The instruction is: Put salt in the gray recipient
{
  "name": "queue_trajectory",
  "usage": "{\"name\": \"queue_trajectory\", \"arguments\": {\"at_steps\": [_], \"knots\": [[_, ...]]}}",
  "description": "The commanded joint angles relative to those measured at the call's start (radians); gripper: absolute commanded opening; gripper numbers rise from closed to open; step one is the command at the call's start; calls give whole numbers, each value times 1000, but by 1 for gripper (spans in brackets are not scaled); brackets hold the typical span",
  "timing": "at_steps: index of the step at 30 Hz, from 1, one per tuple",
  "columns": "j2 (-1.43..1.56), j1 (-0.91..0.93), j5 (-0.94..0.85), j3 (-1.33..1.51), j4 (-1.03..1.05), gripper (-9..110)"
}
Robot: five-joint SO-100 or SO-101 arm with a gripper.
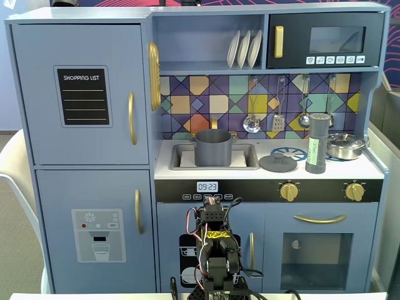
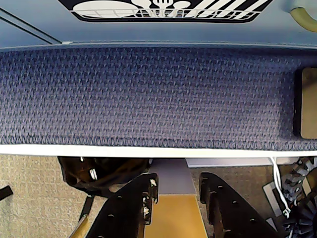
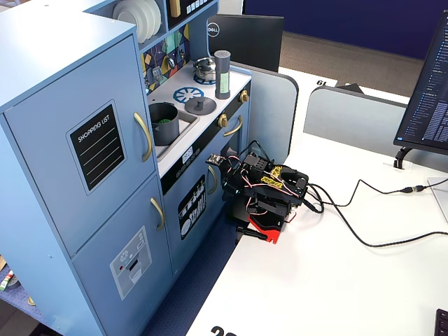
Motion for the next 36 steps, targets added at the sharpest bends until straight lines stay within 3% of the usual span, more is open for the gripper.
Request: {"name": "queue_trajectory", "arguments": {"at_steps": [1,18,23,28,33,36], "knots": [[8,-38,-87,-8,15,0],[-8,35,-81,-109,-38,0],[-89,215,-163,-356,-186,0],[-126,466,-219,-529,-503,0],[-373,709,-216,-765,-735,0],[-514,801,-147,-896,-807,11]]}}
